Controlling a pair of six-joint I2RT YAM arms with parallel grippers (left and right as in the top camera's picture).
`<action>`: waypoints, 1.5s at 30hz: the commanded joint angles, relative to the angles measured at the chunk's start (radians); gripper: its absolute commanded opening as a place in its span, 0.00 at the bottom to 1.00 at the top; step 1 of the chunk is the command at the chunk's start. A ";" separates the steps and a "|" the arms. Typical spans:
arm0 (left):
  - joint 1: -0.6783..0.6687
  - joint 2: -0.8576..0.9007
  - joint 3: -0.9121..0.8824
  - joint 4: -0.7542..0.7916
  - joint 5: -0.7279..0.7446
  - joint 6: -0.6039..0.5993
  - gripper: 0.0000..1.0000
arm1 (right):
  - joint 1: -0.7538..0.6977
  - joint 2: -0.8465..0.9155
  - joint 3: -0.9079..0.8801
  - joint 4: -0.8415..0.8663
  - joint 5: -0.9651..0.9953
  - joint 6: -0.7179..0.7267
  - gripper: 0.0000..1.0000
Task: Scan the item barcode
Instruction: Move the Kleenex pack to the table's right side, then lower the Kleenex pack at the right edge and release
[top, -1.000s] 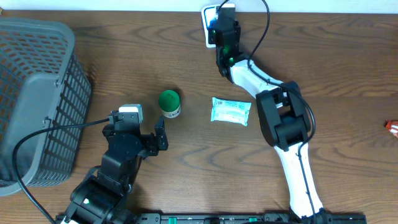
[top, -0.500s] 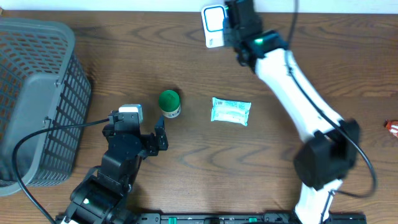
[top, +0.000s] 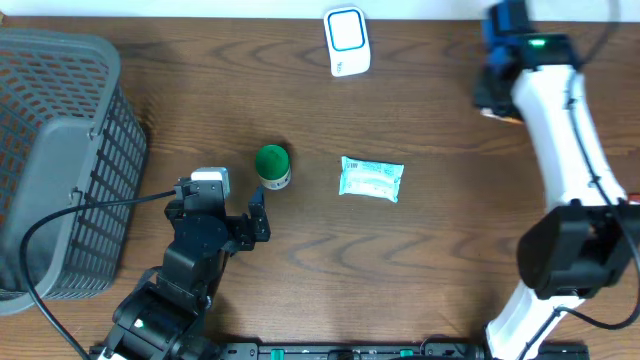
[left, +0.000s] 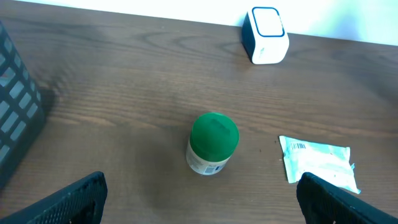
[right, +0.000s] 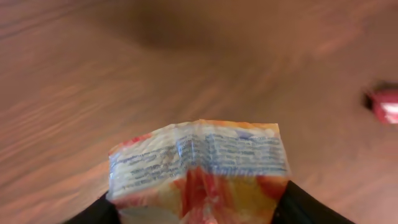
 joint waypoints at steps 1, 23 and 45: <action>0.003 -0.001 0.002 0.004 -0.014 0.013 0.98 | -0.119 0.001 -0.013 -0.011 0.013 0.035 0.62; 0.003 -0.001 0.002 0.004 -0.014 0.013 0.98 | -0.541 0.210 -0.017 0.125 -0.355 0.027 0.99; 0.003 -0.001 0.002 0.004 -0.014 0.013 0.98 | -0.344 0.353 -0.017 0.329 -0.261 -0.325 0.99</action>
